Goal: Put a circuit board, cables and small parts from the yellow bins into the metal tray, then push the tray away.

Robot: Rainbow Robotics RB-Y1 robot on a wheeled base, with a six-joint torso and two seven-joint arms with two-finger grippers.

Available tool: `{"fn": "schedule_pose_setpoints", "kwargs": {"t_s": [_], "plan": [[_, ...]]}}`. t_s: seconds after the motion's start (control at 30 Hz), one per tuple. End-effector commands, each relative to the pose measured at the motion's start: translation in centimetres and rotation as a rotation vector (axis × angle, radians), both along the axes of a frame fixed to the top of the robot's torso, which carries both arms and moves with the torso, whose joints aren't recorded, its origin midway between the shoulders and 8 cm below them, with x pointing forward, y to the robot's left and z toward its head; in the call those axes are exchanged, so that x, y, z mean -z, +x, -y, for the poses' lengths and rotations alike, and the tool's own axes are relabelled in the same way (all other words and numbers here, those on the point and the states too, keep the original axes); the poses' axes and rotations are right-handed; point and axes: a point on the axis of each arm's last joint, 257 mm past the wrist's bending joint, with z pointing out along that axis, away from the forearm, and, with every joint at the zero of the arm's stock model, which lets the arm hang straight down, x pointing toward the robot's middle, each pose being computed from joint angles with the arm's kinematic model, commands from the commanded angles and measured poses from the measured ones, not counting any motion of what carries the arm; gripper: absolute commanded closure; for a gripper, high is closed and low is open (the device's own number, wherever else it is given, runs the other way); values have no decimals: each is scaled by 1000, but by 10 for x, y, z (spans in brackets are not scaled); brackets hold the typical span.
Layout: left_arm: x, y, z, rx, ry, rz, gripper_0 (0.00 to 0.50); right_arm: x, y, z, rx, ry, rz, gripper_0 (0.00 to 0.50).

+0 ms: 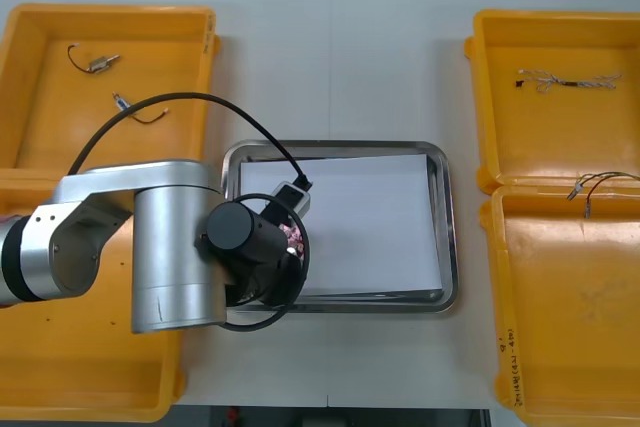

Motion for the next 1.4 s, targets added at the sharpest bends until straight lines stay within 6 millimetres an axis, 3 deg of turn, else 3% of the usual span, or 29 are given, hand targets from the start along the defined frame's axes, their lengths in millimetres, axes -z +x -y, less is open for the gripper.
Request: {"fn": "schedule_pose_setpoints", "kwargs": {"t_s": [0.03,0.5,0.6,0.67,0.73,0.77,1.17,1.4], "plan": [[-4,-2,22,-20,-51,17,496,-11,0,0,20,-21,23,500],[13,-3,16,-27,-24,21,486,-11,0,0,19,-22,22,500],[13,-3,16,-28,-26,21,380,-11,0,0,20,-20,21,500],[13,-3,16,-29,-28,20,257,-11,0,0,20,-20,22,500],[13,-3,17,-31,-31,20,25,-11,0,0,20,-21,22,500],[13,-3,16,-34,-31,19,0,-11,0,0,18,-21,22,500],[7,2,18,-48,-45,30,0,-11,0,0,20,-20,22,500],[-17,6,15,-83,-59,30,0,-11,0,0,20,-18,20,500]]}}
